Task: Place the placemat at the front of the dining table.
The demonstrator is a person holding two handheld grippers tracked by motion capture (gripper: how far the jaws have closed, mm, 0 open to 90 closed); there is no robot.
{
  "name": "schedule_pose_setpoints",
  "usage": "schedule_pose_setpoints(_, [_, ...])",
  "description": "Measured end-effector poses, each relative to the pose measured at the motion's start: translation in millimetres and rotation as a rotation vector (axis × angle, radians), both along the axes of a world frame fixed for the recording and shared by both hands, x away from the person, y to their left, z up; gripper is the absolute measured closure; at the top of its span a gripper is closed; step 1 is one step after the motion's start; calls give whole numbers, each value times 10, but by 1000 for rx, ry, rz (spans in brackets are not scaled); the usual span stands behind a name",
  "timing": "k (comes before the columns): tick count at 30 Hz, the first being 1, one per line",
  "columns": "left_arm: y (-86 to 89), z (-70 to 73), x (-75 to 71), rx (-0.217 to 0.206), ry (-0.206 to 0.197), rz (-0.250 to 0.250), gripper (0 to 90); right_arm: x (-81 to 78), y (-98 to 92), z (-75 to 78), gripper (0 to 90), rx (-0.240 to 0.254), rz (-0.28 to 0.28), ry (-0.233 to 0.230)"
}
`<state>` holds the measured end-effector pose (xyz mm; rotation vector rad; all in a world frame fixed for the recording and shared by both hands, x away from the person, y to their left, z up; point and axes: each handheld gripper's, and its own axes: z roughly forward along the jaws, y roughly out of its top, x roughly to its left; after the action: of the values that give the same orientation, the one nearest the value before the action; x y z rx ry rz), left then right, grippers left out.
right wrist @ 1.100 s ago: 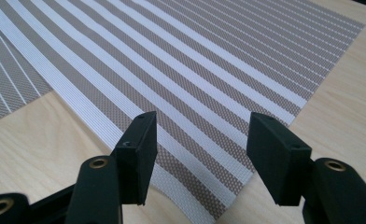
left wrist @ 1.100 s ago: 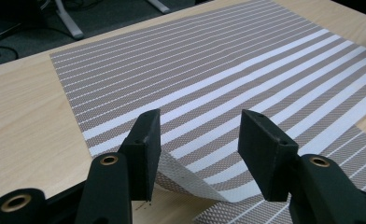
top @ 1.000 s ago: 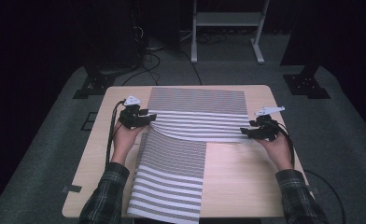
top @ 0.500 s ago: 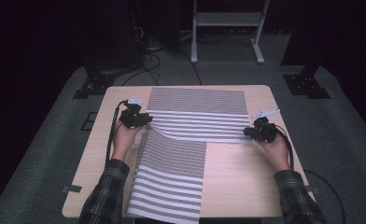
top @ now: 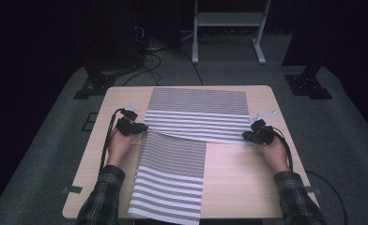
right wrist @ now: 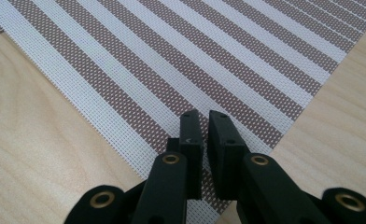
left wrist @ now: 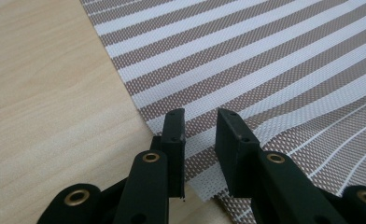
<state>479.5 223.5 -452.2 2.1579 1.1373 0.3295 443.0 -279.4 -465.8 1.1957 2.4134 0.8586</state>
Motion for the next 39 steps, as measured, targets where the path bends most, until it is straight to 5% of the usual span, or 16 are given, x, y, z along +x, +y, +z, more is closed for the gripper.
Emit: schedule_pose_setpoints(39, [-50, -125, 254, 49, -58, 71, 802, 470, 125, -12, 864, -22, -123, -36])
